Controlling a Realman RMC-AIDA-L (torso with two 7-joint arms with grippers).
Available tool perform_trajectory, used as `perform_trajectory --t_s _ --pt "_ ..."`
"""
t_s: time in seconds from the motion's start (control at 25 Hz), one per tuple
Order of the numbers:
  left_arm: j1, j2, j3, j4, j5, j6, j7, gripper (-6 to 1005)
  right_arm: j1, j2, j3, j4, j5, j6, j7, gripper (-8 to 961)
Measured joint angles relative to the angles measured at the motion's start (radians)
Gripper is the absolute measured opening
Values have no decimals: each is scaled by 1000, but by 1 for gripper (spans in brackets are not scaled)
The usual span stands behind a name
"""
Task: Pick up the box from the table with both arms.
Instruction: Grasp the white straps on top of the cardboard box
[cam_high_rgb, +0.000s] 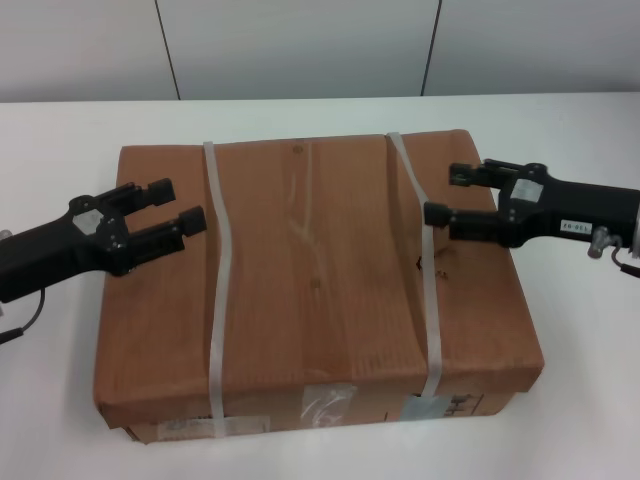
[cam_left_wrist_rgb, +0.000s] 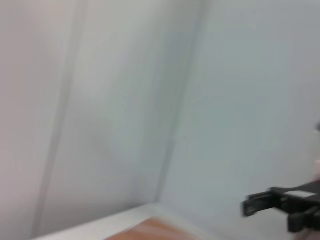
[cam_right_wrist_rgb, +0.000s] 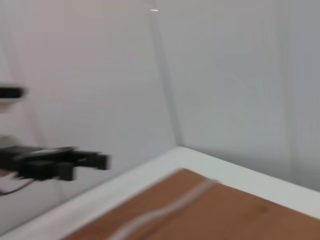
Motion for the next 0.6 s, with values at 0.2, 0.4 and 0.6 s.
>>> perform_trajectory --t_s 0.2,0.4,0.6 --pt "-3 -4 -1 24 -2 -135 -105 744 -7 -1 -8 14 -5 135 116 848" --pt "-5 -4 -1 47 6 -206 -175 744 7 -6 -15 81 -8 223 197 847" --pt "-11 -3 0 109 16 -281 -196 745 18 1 -41 115 -9 275 236 847"
